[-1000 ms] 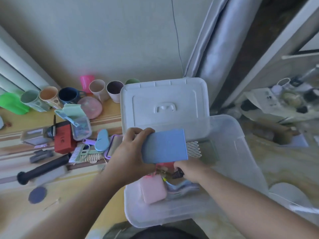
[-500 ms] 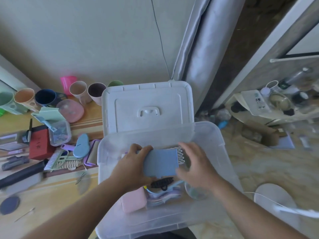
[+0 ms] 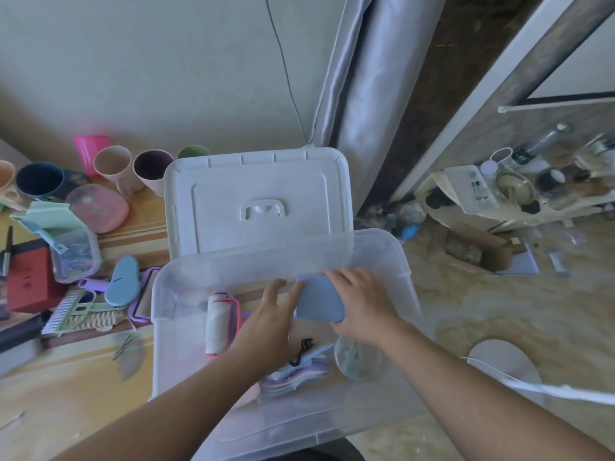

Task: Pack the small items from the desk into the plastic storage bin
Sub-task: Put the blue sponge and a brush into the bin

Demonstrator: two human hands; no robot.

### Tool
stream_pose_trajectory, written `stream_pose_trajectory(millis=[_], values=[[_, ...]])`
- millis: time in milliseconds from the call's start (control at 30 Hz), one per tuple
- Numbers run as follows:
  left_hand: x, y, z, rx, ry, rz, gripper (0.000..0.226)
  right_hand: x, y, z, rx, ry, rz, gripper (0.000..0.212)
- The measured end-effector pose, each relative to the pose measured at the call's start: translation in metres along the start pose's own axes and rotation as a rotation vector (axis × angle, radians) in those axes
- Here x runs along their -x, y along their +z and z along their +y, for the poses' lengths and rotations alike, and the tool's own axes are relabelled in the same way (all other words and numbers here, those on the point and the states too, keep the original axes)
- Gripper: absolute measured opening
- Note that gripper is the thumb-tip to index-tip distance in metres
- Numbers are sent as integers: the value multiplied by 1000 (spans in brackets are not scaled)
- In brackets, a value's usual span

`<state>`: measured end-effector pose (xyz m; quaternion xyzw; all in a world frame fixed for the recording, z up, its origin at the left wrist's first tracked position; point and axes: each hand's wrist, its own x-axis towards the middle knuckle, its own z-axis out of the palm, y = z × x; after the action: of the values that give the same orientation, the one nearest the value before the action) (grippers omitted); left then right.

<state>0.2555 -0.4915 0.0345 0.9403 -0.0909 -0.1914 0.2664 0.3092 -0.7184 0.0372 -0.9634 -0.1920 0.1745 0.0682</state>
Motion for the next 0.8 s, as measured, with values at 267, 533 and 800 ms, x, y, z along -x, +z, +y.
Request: stream_pose_trajectory(millis=[267,533,800], values=[[43,-10,-39,-48,-5,-92,46,-23,5,14,86,99,-92,95],[51,-8,-40,-40,13,4,43,-2,11,8,31,147,-30,87],[49,-60,-47,-111,135,286,54,3,9,-65,-315,-44,272,64]])
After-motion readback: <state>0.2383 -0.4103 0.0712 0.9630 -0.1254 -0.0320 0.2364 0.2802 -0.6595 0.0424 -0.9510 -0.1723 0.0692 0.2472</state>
